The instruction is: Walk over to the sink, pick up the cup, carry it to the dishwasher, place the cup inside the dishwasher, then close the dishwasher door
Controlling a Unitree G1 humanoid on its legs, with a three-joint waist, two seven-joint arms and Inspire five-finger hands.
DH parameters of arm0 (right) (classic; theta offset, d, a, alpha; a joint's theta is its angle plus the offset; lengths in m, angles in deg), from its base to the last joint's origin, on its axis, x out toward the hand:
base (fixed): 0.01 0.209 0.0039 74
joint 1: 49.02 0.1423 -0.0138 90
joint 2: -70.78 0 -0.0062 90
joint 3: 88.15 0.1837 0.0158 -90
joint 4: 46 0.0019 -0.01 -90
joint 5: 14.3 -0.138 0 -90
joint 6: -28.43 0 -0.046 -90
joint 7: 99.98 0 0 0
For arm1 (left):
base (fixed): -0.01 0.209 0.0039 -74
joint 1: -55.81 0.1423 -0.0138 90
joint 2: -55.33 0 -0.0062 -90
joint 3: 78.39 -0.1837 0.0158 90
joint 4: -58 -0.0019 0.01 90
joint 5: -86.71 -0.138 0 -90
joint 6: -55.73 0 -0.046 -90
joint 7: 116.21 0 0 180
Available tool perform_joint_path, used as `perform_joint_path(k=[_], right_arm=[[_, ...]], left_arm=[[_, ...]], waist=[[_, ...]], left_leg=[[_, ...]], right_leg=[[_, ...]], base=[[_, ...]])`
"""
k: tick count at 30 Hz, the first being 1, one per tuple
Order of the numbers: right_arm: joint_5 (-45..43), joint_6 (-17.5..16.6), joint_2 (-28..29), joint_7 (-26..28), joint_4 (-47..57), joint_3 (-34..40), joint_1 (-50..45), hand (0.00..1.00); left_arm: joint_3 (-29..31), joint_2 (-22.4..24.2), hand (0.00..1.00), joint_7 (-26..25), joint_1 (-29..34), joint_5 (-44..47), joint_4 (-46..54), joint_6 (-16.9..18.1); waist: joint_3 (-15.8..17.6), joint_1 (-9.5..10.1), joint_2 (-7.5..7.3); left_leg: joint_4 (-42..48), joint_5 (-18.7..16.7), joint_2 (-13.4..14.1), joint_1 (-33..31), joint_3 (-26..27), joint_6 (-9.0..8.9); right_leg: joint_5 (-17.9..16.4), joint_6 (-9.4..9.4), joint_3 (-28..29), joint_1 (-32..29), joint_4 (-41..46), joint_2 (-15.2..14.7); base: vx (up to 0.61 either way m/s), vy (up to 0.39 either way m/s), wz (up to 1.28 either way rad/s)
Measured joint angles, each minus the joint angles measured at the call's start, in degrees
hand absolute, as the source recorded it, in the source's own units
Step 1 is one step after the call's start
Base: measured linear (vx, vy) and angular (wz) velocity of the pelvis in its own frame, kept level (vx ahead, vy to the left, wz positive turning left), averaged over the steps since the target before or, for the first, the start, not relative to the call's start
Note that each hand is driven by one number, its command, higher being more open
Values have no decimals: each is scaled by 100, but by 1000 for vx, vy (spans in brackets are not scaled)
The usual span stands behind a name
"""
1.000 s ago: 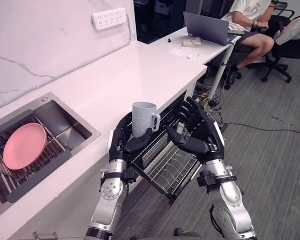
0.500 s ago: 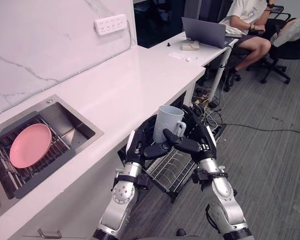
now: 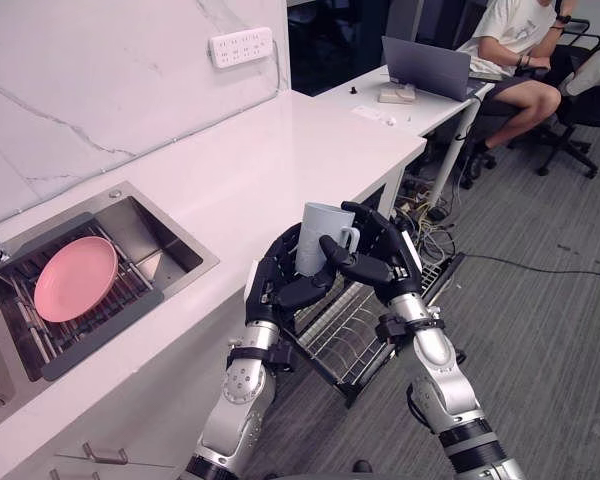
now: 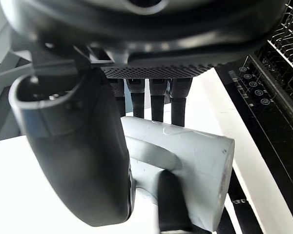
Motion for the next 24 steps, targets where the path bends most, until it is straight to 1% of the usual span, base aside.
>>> perform_joint_path(k=[3,6,10,13,17,20,21,24], right_arm=[[12,11,34,-42,2,137,6,30],[135,64,102,-215,6,359,6,30],[552,144,181,-429,5,735,-17,30],[713,144,203,-450,5,895,-54,30],[883,144,212,-407,5,948,-179,30],[913,146,190,-295,-67,952,-354,30],[964,147,132,-208,-195,941,-403,30],[1133,208,-95,-68,-748,927,-474,30]], left_arm=[[-39,18,90,15,16,-22,42,1],[-81,19,90,81,79,-149,117,9],[-75,27,90,358,303,-341,340,37],[-14,30,90,445,389,-368,346,94],[191,34,90,505,564,-373,345,117],[385,20,90,519,712,-482,318,122],[423,-1,90,542,782,-482,296,125],[463,-108,90,676,816,-483,14,137]], waist=[[-1,8,-7],[0,8,-11],[4,8,-17],[8,2,-22],[22,7,-44],[55,10,-96],[63,14,-114],[71,123,-128]], left_leg=[[0,3,-1,-2,-10,5],[0,4,-2,0,-14,5],[-11,3,-2,17,-14,5],[-39,3,-1,75,-14,5],[-56,3,0,84,-27,4],[-62,12,-4,35,-101,-1],[-61,20,-6,9,-130,2],[-54,43,-20,-80,-186,6]], right_leg=[[0,0,-10,3,2,-2],[0,1,-13,9,1,-2],[1,2,-15,25,-6,-1],[1,2,-17,81,-22,4],[0,2,-33,97,-36,6],[0,2,-110,94,-64,1],[0,2,-136,94,-87,-9],[0,2,-193,49,-108,-48]], base=[[0,0,0],[0,0,0],[0,0,0],[0,0,0],[0,0,2],[1,-1,13],[7,1,13],[11,10,14]])
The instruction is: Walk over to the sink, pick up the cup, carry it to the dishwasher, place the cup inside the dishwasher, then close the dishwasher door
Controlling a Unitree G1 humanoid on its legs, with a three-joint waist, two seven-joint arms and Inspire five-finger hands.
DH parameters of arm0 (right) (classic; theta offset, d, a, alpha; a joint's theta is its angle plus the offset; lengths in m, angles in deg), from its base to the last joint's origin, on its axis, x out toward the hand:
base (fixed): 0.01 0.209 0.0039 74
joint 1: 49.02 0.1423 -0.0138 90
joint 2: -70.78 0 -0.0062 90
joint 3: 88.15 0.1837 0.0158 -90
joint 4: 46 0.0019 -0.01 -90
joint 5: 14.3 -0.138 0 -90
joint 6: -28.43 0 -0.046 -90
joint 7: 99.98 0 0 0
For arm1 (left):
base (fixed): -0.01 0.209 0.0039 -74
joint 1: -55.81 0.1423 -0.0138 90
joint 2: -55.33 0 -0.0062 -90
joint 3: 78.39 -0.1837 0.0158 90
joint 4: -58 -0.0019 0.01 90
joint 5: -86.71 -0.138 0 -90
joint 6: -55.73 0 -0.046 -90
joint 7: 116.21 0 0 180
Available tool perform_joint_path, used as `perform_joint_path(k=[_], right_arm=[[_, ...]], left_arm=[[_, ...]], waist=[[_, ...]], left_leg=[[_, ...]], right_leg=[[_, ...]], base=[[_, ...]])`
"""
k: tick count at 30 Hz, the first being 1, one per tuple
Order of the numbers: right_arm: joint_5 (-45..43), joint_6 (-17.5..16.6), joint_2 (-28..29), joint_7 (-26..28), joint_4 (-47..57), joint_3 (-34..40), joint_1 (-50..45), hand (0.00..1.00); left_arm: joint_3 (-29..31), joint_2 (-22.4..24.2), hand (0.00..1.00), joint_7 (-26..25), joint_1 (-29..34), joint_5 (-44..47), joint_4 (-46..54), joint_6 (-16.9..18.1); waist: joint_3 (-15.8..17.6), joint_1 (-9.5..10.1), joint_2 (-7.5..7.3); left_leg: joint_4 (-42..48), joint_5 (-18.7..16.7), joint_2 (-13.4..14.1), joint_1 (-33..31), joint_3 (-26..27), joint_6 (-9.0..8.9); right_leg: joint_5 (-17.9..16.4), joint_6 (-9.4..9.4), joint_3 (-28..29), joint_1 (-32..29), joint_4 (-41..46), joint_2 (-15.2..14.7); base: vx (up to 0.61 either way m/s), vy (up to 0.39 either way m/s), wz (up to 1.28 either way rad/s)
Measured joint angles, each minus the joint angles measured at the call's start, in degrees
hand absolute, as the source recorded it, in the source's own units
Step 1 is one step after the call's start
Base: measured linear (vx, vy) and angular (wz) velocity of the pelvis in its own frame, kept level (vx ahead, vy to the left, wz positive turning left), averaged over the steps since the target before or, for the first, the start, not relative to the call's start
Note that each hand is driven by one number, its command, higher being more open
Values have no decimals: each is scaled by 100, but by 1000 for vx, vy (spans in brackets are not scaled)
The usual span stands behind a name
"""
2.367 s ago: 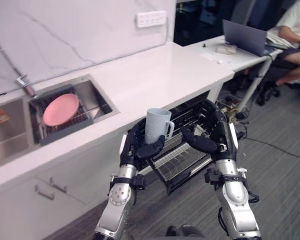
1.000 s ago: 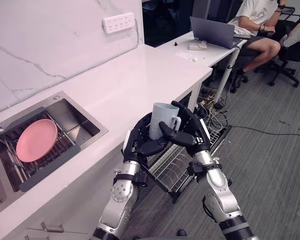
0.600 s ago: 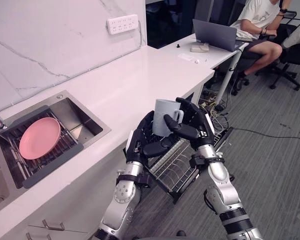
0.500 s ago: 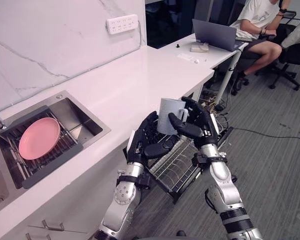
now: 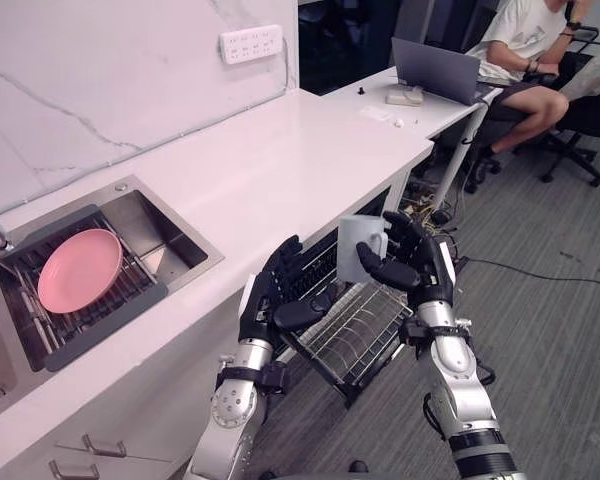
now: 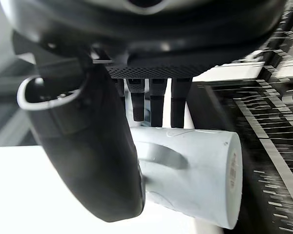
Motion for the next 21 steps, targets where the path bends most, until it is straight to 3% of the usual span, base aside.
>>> perform_joint_path(k=[3,8,13,21], right_arm=[[74,132,-171,89,-676,-5,16,30],[297,183,-412,70,-1375,-66,529,30],[659,243,-560,-142,-2199,-171,1686,30],[858,344,-623,-362,-2481,-297,2275,30]], left_arm=[[69,-84,90,74,81,3,-330,-2],[343,-232,90,198,107,6,-482,-8],[663,-267,90,178,-70,13,-891,-3],[939,-254,90,-67,-80,26,-1163,-6]], waist=[[68,24,-31],[754,101,-35],[1429,180,-21],[1653,372,53]], left_leg=[[6,74,-18,-235,-140,8],[248,113,-25,-624,-226,34],[676,107,-45,-1243,-357,28],[840,155,-21,-1626,-440,26]], right_leg=[[1,-1,-166,-163,20,-25],[-33,-30,-239,-562,404,-97],[-95,-74,-348,-1144,945,-224],[-102,-104,-457,-1454,1107,-245]], base=[[0,-7,28],[-84,17,11],[-138,34,17],[-59,15,9]])
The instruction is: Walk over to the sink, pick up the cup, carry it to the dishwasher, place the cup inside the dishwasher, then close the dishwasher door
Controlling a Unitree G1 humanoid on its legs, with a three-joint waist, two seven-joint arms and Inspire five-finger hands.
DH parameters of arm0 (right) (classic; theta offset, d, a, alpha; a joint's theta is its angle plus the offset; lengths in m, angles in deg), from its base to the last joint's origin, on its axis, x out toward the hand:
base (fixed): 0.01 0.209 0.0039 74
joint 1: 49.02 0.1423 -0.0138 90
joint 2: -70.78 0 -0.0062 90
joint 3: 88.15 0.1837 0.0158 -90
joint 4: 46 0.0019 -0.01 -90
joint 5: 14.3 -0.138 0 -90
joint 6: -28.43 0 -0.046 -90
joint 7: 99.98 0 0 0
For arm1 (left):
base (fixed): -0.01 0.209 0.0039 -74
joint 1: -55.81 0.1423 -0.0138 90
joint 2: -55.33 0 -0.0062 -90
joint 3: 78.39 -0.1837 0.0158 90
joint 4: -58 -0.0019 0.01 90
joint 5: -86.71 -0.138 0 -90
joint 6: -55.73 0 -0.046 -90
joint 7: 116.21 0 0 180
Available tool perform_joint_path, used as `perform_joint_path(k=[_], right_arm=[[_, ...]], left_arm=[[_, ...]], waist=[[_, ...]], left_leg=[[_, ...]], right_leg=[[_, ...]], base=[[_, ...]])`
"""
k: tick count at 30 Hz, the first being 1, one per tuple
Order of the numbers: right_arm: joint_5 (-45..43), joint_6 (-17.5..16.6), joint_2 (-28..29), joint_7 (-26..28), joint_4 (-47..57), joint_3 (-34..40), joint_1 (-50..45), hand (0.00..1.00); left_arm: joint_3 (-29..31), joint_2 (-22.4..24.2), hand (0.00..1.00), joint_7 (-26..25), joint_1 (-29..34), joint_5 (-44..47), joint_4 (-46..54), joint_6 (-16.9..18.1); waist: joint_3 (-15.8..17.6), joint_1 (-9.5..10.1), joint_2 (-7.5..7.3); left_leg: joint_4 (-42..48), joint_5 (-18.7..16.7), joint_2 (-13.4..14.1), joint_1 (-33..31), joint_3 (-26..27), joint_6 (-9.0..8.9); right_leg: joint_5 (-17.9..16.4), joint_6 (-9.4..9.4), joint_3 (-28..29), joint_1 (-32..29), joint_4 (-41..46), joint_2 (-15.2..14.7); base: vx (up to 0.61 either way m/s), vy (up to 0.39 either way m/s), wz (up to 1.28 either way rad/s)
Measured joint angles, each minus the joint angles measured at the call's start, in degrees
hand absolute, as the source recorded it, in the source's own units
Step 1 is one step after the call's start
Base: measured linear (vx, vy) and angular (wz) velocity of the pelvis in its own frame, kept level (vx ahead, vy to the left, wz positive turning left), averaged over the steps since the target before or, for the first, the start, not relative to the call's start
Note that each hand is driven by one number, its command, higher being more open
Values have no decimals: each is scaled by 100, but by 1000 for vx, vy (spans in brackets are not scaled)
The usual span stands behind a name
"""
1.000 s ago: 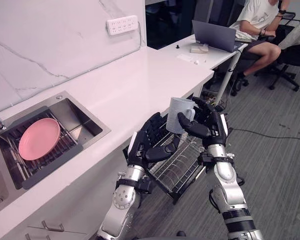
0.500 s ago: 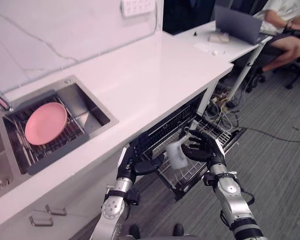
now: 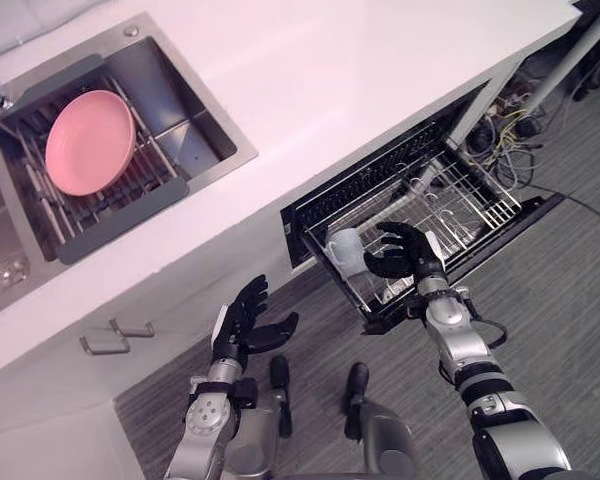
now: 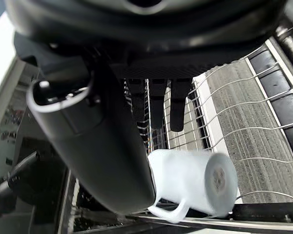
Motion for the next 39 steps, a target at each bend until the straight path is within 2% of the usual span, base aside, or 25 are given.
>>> perform_joint_path(k=[1,6,11,17,21,22,28,29,30,32,33,34,36,38,39], right_arm=[[-1,0,0,-44,0,1,-1,90],[-1,22,37,-101,235,150,-80,90],[-2,8,238,-226,1727,517,-884,90],[47,-48,686,-224,3206,787,-2151,90],[100,-66,910,-213,4065,934,-2904,90],[106,-112,946,-210,4330,942,-3102,90],[225,-451,1083,-177,5002,898,-3311,90],[225,-526,1066,-186,5047,860,-3310,90],[225,-543,1069,-186,5057,856,-3312,90],[227,-575,917,-239,5082,858,-3245,90],[228,-575,843,-242,5068,847,-3183,90],[270,-575,746,-248,4996,792,-3012,90],[320,-586,709,-220,4959,590,-2858,90],[330,-612,703,-195,4877,450,-2705,90],[338,-643,697,-187,4724,460,-2614,90]], left_arm=[[49,1,90,0,-14,0,0,1],[144,22,90,4,-131,-13,-67,1],[237,113,90,-45,-107,-51,-298,-1],[689,268,90,-241,-24,-412,-864,-99],[837,365,90,-404,4,-586,-1224,-215],[839,394,90,-442,23,-638,-1344,-246],[882,583,90,-561,70,-812,-1545,-256],[882,594,90,-613,116,-818,-1557,-257],[883,593,90,-626,137,-827,-1559,-265],[876,708,90,-665,170,-1013,-1565,-267],[876,746,90,-681,187,-1055,-1565,-265],[872,778,90,-718,291,-1165,-1576,-268],[826,772,90,-760,480,-1293,-1582,-287],[815,739,90,-776,627,-1401,-1589,-317],[769,735,90,-767,675,-1474,-1618,-337]], waist=[[5,3,9],[6,-26,10],[4,-50,8],[-31,-231,-20],[-163,-273,-107],[-293,-296,-135],[-486,-264,-173],[-591,-271,-167],[-636,-284,-164],[-717,-348,-73],[-742,-345,-21],[-766,-306,21],[-833,-203,14],[-865,-206,-22],[-846,-217,-93]], left_leg=[[-21,5,-4,5,-4,4],[-145,121,-24,71,-54,52],[-326,88,-33,376,-46,-2],[-652,117,-4,854,-10,-53],[-648,92,49,1036,-49,-82],[-645,84,61,1057,-95,-95],[-554,75,40,1110,-435,-119],[-522,-54,69,1000,-385,-157],[-497,-99,172,969,-54,-169],[70,-158,760,844,1670,-164],[260,-177,919,807,2020,-172],[508,-243,1010,751,2227,-130],[541,-306,937,759,2197,-81],[435,-398,685,833,2110,-19],[404,-428,463,952,2015,31]], right_leg=[[0,1,-6,0,-2,-3],[-12,0,-67,37,-26,-9],[-91,7,-70,269,-45,-8],[-197,19,-78,632,-169,57],[-229,10,-153,911,-310,123],[-236,6,-236,997,-372,138],[-246,1,-622,1393,-543,152],[-253,1,-824,1421,-555,126],[-250,3,-937,1454,-572,109],[-268,38,-1439,1624,-594,16],[-287,66,-1513,1631,-560,2],[-328,129,-1562,1624,-438,-64],[-348,185,-1562,1646,-372,-152],[-597,239,-1658,1598,12,-434],[-866,302,-1743,1587,474,-790]], base=[[45,14,3],[57,4,5],[30,3,0],[56,-18,-4],[102,-46,6],[82,-40,22],[-7,-17,34],[-93,10,61],[-67,10,99],[-10,51,113],[2,135,76],[-4,151,31],[-11,160,18],[12,144,37],[38,182,62]])
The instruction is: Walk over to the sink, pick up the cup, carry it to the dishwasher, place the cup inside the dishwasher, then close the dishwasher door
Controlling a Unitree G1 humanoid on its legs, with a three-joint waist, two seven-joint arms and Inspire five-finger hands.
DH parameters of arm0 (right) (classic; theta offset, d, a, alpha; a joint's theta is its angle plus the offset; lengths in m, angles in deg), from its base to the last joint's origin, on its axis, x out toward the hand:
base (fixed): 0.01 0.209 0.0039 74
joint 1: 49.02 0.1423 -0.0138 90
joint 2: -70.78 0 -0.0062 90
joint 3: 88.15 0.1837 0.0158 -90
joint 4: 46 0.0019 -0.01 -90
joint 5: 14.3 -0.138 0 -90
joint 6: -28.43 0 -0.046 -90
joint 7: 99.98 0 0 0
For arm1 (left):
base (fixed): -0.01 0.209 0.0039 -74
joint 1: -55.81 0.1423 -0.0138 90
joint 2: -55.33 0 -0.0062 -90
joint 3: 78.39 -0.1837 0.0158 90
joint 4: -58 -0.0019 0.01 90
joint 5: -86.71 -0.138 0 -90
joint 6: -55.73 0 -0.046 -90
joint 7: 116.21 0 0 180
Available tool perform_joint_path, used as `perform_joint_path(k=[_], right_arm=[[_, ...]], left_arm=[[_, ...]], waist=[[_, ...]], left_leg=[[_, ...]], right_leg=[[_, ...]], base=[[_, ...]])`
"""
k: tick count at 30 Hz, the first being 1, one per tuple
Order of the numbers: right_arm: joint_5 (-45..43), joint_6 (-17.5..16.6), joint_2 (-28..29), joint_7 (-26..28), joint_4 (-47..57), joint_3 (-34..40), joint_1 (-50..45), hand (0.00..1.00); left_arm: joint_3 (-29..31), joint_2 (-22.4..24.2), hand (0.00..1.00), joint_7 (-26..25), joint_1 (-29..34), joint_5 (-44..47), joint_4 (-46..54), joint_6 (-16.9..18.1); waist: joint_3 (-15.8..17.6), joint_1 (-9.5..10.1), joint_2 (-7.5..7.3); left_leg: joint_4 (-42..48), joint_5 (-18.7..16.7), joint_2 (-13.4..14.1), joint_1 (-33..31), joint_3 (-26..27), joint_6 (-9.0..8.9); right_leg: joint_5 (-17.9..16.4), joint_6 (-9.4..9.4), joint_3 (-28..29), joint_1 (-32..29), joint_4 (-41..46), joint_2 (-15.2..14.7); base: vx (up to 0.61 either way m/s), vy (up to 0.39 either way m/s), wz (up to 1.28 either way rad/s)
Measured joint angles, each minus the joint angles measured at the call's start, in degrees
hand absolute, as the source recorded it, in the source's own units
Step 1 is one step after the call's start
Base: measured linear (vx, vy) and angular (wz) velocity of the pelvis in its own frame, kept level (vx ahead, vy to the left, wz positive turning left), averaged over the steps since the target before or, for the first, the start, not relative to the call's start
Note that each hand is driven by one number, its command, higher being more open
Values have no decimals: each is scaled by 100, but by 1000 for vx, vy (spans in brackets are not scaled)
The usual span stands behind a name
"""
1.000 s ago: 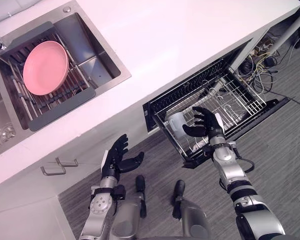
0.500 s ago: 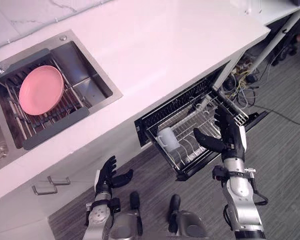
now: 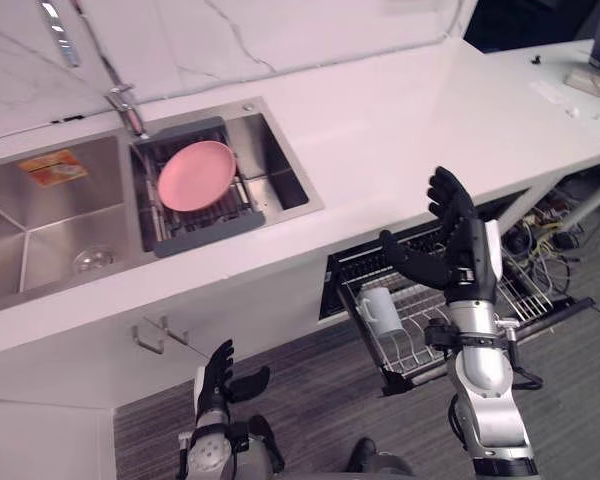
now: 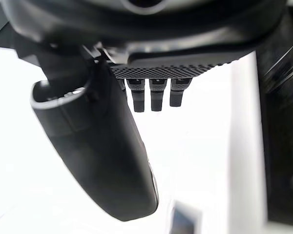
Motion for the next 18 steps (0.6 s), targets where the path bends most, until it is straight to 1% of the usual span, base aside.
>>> perform_joint_path(k=[1,2,3,4,5,6,7,8,10,11,12,13,14,15,16,18], right_arm=[[33,0,-35,0,-230,11,67,90],[57,0,-70,1,-348,12,82,90],[143,2,-145,12,-580,15,153,90],[165,19,-200,25,-753,17,196,90],[188,22,-210,45,-855,14,242,90],[220,45,-219,91,-1002,14,300,90],[249,43,-240,93,-1017,15,316,90],[280,44,-264,93,-1017,18,331,90],[380,42,-460,93,-1020,32,356,90],[390,43,-602,96,-1020,32,361,90],[435,43,-667,98,-1020,32,381,90],[474,41,-709,101,-1025,33,419,90],[583,54,-815,114,-1118,37,474,90],[604,67,-845,131,-1162,37,517,90],[784,206,-1037,286,-1528,11,992,90],[784,206,-1037,286,-1528,10,992,90]], left_arm=[[-48,-10,90,19,37,-1,-41,-9],[-125,-27,90,25,45,-5,-57,-20],[-236,-66,90,45,28,-75,-59,-23],[-364,-164,90,103,-19,-223,-36,-23],[-417,-220,90,131,-31,-239,-12,-23],[-508,-284,90,202,-61,-245,3,-22],[-511,-339,90,238,-89,-332,8,-21],[-512,-365,90,263,-104,-348,8,-21],[-557,-435,90,347,-137,-379,8,-20],[-576,-462,90,393,-129,-424,7,-20],[-577,-505,90,415,-114,-454,6,-16],[-573,-562,90,423,-124,-455,-21,-15],[-563,-495,90,428,-120,-458,-110,-20],[-562,-473,90,425,-73,-458,-89,-14],[-593,-294,90,412,48,-457,-115,33],[-593,-294,90,412,48,-457,-119,33]], waist=[[-36,-4,-102],[-78,-15,-123],[-103,-31,-149],[-119,-59,-148],[-124,-74,-181],[-150,-156,-208],[-159,-168,-223],[-162,-177,-231],[-168,-228,-239],[-180,-216,-258],[-219,-167,-323],[-245,-159,-407],[-306,-123,-290],[-331,-81,-241],[-429,97,-248],[-438,97,-262]], left_leg=[[-22,-62,-224,70,-130,77],[-41,-84,-287,85,-221,105],[-58,-105,-390,77,-413,161],[-139,-61,-476,110,-652,235],[-231,-6,-524,133,-785,297],[-367,60,-550,146,-1068,283],[-463,120,-577,147,-1329,286],[-500,141,-596,147,-1454,284],[-633,202,-706,204,-1893,234],[-676,267,-778,257,-2044,136],[-681,273,-867,275,-2102,135],[-666,272,-976,290,-2157,135],[-667,283,-898,300,-2234,117],[-669,269,-833,299,-2218,95],[-1371,456,-433,801,-1784,-122],[-1371,456,-434,801,-1784,-122]], right_leg=[[-251,-47,-82,9,477,-307],[-301,-125,-80,-5,726,-427],[-185,-310,178,-210,1315,-597],[-7,-576,668,-455,1857,-635],[119,-694,971,-609,2155,-637],[-202,-502,1551,-771,2148,-412],[-458,-429,2044,-817,1866,-80],[-531,-400,2304,-864,1746,43],[-572,-304,2971,-932,1252,416],[-482,-161,3182,-938,861,515],[-265,-104,3208,-925,462,524],[176,101,3285,-934,206,479],[225,205,3217,-797,32,520],[283,165,3217,-748,-111,595],[864,-21,3543,-265,-1178,1063],[864,-21,3544,-265,-1178,1062]], base=[[47,204,69],[64,118,75],[55,111,92],[68,110,95],[65,105,110],[110,37,112],[88,17,114],[113,-16,97],[133,-51,113],[172,-97,108],[153,-104,73],[171,-137,50],[186,-152,26],[152,-121,10],[76,-54,-6],[0,0,0]])
